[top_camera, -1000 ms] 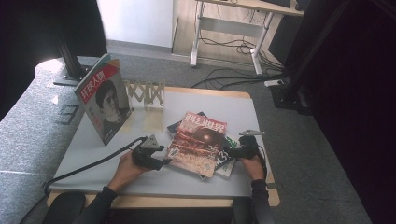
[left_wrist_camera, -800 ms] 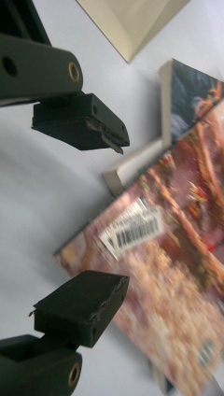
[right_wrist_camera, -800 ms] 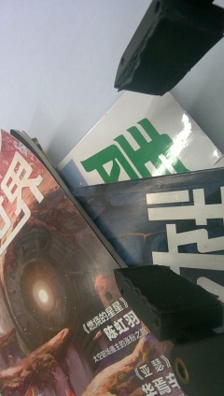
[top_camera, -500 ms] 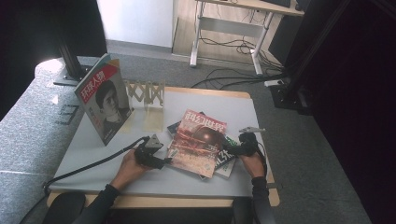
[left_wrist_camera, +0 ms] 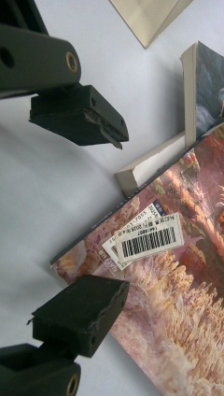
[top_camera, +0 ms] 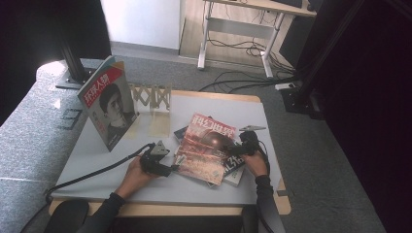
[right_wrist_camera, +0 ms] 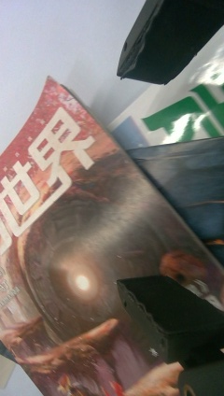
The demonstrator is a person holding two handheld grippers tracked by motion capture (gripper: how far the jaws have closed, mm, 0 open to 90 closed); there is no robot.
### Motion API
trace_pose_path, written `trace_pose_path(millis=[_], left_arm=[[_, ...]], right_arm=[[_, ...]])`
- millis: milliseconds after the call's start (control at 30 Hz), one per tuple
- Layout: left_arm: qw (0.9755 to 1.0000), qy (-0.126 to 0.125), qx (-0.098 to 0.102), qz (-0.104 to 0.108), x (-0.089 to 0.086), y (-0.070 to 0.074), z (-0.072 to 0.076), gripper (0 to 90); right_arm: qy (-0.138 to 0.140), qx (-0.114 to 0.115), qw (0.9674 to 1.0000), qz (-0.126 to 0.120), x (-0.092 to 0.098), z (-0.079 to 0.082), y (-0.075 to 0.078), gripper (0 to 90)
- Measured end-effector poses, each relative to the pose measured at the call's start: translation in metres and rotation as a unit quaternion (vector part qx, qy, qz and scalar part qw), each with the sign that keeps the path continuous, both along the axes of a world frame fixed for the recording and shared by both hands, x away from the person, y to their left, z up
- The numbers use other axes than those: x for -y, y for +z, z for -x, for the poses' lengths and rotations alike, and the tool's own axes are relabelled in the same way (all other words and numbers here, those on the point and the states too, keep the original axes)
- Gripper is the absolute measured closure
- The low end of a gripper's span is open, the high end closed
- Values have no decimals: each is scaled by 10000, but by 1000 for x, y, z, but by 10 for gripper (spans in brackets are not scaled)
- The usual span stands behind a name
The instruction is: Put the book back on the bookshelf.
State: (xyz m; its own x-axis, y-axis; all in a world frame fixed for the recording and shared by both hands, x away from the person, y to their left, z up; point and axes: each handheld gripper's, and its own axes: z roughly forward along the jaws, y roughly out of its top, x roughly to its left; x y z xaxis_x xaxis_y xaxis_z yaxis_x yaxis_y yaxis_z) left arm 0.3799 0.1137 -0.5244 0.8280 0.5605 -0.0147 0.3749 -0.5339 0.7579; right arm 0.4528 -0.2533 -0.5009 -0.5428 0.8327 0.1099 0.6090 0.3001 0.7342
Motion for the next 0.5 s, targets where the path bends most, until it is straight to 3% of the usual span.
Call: trace_pose_path(millis=[133, 233, 500], left_arm=[[9999, -11, 97, -30, 1, 0, 2, 257], [9998, -28, 195, -56, 1, 0, 4, 272], [9998, -31, 167, -41, 1, 0, 4, 273]], right_arm=[[22, -125, 9997, -188, -3, -10, -1, 19], [-5, -134, 9997, -193, -3, -18, -1, 33], [8, -355, 9989, -308, -5, -34, -4, 24]])
